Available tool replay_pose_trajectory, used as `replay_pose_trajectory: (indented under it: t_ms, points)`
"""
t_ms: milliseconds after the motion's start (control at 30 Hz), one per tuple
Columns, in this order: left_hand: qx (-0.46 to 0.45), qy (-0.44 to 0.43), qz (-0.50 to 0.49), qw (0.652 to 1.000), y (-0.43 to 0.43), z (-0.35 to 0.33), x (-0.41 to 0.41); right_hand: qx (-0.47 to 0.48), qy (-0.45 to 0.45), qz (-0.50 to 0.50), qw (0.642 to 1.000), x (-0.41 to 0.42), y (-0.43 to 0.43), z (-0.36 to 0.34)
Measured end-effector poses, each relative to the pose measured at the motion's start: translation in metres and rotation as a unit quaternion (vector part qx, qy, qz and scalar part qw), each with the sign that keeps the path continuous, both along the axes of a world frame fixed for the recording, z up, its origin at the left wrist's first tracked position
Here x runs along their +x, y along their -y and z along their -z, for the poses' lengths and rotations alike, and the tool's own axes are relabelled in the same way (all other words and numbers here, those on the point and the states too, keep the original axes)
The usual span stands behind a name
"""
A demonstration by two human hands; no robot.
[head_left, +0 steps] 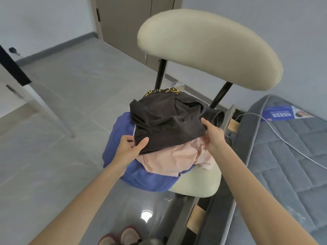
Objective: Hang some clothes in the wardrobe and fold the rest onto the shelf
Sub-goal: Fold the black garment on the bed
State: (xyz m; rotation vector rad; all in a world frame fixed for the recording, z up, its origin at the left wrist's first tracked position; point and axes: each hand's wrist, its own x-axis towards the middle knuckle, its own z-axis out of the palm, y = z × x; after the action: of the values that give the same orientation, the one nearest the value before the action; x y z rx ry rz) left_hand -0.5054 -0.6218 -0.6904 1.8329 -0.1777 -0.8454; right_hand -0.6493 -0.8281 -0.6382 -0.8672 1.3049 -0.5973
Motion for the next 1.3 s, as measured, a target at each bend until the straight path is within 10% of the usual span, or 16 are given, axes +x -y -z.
replay_pose_trajectory:
  t_ms: [233, 667, 1033, 1300]
  points:
    - [-0.172, -0.044, -0.118, 0.977, -0.014, -0.074, -0.003, -0.038, 0.156, -0.055, 0.986, -0.01, -0.013, -0.066]
    - [-0.408, 0.137, -0.233, 0.872, -0.144, -0.289, -0.007, -0.151, 0.369, -0.233, 0.887, -0.005, -0.116, -0.267]
    - [-0.387, 0.375, -0.314, 0.782, -0.33, -0.382, -0.054, -0.186, 0.367, -0.311, 0.857, 0.017, -0.272, -0.343]
    - [-0.257, 0.424, -0.414, 0.763, -0.389, -0.351, -0.083, 0.031, 0.248, -0.322, 0.913, 0.038, -0.342, -0.278]
